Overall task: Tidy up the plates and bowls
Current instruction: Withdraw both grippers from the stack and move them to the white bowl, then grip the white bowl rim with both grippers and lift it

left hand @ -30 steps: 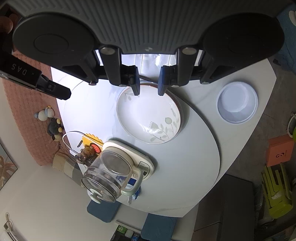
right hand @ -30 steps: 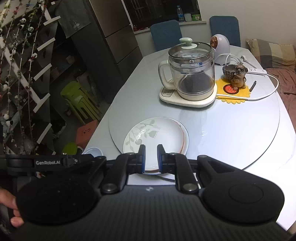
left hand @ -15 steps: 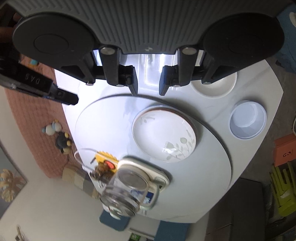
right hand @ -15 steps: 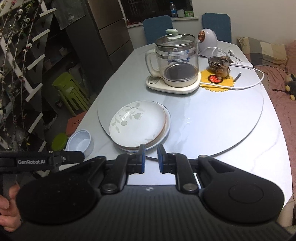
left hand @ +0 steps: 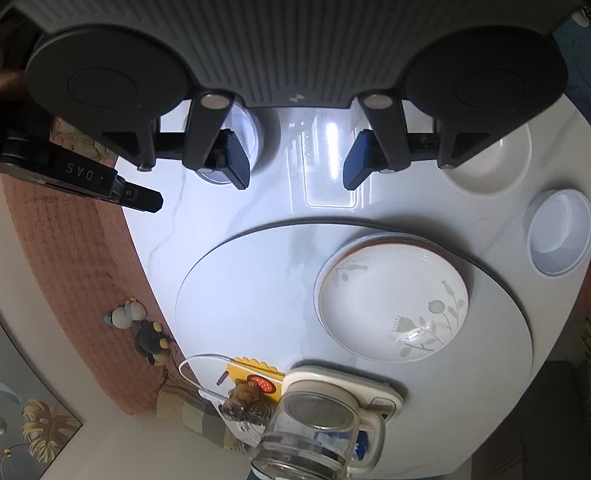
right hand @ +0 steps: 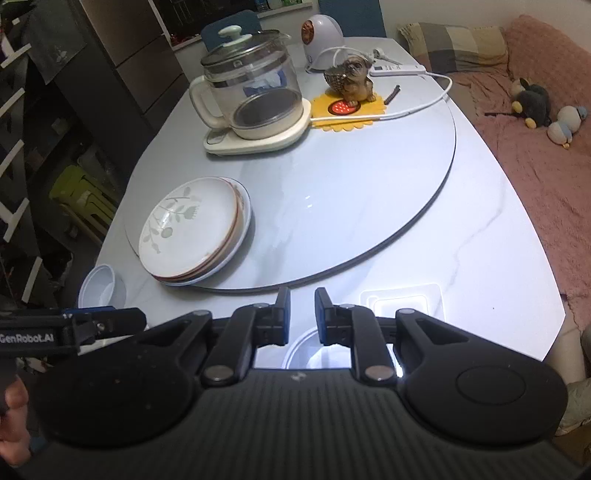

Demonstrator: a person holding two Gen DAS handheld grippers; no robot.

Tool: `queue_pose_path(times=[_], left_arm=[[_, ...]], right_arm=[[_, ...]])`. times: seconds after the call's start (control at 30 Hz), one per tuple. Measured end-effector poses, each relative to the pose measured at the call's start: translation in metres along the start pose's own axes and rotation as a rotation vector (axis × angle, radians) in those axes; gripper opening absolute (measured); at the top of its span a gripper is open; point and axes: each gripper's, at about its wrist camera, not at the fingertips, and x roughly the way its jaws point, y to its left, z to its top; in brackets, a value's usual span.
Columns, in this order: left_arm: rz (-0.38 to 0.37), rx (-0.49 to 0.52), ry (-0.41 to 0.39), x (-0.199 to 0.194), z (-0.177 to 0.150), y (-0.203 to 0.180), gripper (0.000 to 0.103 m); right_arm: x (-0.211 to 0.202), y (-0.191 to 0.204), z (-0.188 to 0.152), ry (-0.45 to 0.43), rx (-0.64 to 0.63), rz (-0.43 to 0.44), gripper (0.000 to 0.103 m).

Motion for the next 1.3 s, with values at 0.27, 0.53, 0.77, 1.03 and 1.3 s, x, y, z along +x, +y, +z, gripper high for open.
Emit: queue_pose_path(times=[0.27,0.53,0.77,1.03,1.3], left_arm=[[-0.073,-0.039,0.079,0.057,-0.003,-0.020,0.062],[-0.096,-0.053,0.148,0.113,-0.023,-0.033,0.060],[-0.107,-0.063,0.197,0.152,-0.032,-0.037,0.042],[-0.093,-0.057,0.162,0.166,-0.034,-0.038,0.022],[-0.091,-0.060,0.136,0.146,-0.031,-0.036,0.022]], right_arm=[[0.029,-0.034,-0.007,0.083,0.002,0.001,0.041],[0.061,-0.066,-0.026,0.149,0.014,-0.003,0.040],[0.084,-0.072,-0.037,0.210,0.005,0.018,0.040],[0.098,-0.074,-0.043,0.216,0.011,0.001,0.025],[0.086,-0.072,-0.041,0.205,0.044,0.016,0.025]])
